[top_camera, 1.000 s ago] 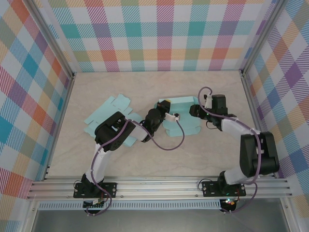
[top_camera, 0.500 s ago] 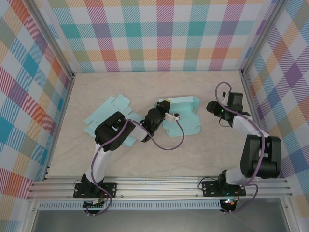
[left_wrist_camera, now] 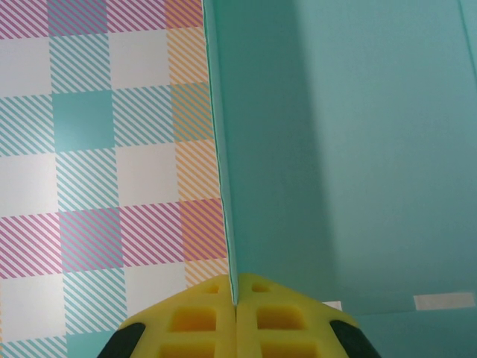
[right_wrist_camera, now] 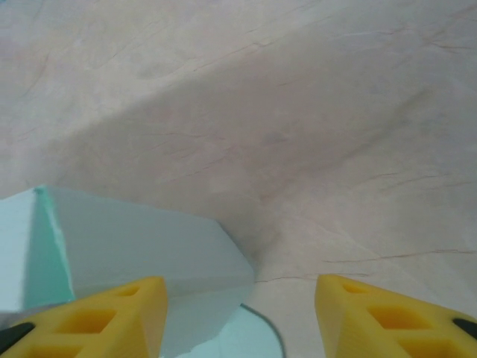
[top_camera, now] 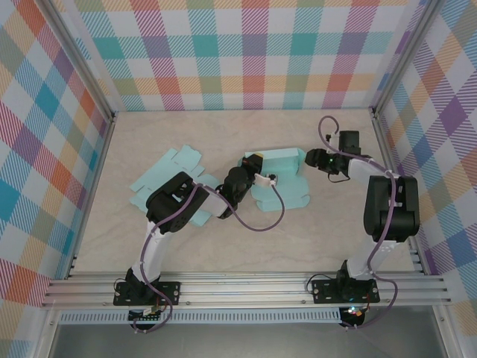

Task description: Fold the paper box

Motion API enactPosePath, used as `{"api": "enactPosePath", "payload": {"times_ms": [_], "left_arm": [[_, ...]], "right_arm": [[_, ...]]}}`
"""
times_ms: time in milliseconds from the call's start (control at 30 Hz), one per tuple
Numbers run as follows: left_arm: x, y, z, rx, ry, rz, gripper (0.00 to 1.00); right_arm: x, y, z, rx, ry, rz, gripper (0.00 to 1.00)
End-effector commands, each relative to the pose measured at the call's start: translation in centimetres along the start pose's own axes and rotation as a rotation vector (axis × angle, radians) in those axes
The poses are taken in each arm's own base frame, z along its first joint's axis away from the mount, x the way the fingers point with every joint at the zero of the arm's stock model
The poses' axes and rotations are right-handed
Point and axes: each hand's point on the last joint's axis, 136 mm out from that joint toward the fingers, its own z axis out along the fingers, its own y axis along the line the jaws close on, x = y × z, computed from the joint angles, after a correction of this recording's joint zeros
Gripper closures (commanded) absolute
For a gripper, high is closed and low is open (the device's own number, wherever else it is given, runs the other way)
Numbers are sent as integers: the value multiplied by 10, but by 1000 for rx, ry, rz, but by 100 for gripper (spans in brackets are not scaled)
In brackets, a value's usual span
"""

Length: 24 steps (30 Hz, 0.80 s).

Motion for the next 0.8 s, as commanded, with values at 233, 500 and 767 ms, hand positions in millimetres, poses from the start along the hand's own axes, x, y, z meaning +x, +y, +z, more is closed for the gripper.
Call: {"api": "enactPosePath", "payload": {"times_ms": [233,500,767], "left_arm": [[-8,-33,5,97,-39,14,100],[-8,-42,6,133,-41,-9,100],[-3,-41,7,141,-40,-28,100]], "right_arm": [[9,31,4,-70,51,-92,42],[12,41,8,-86,57,-115,43],[16,44,7,-92,56,-115,45]]}}
